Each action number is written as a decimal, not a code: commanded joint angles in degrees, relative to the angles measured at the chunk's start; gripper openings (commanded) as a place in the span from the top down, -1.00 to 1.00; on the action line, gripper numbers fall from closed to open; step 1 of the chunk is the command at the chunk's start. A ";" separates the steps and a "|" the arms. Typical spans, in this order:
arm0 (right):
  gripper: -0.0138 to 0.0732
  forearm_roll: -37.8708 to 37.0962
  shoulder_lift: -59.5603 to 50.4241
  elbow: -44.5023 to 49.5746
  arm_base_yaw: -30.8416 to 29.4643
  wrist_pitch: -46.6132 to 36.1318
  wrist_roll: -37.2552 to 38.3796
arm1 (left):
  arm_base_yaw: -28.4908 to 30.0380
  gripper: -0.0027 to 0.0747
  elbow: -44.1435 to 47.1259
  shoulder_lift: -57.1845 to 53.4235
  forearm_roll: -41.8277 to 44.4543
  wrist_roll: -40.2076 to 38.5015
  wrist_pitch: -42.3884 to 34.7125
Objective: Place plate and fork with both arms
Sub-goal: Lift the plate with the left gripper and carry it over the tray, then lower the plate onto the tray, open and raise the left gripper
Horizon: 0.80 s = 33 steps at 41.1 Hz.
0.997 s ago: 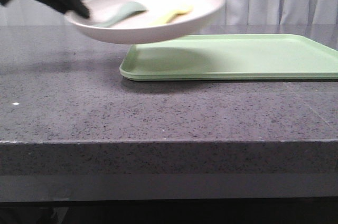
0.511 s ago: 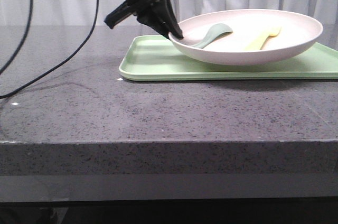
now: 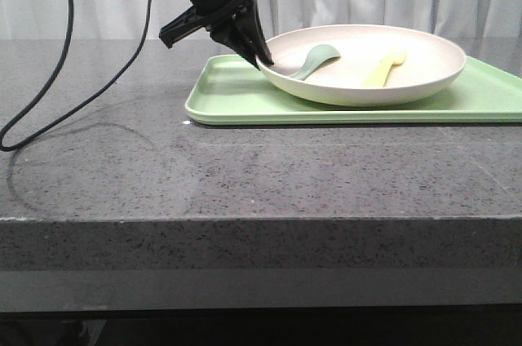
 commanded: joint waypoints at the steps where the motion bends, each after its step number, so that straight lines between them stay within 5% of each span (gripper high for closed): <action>1: -0.80 0.23 0.61 -2.22 0.01 -4.58 -0.02 | -0.38 0.97 -2.12 -3.86 -1.47 -1.60 -3.07; 7: -0.80 0.23 0.61 -2.22 0.01 -4.58 -0.02 | -0.38 0.75 -2.12 -3.86 -1.47 -1.60 -3.17; 17: -0.80 0.23 0.61 -2.22 0.01 -4.58 -0.02 | -0.38 0.03 -2.69 -3.99 -1.38 -1.26 -1.16; 29: -0.80 0.23 0.61 -2.22 0.01 -4.58 -0.02 | 1.10 0.01 -12.46 -4.22 -0.89 4.45 9.93; 33: -0.80 0.23 0.61 -2.22 0.01 -4.58 -0.02 | 1.10 0.16 -14.48 -4.22 -0.89 4.56 12.89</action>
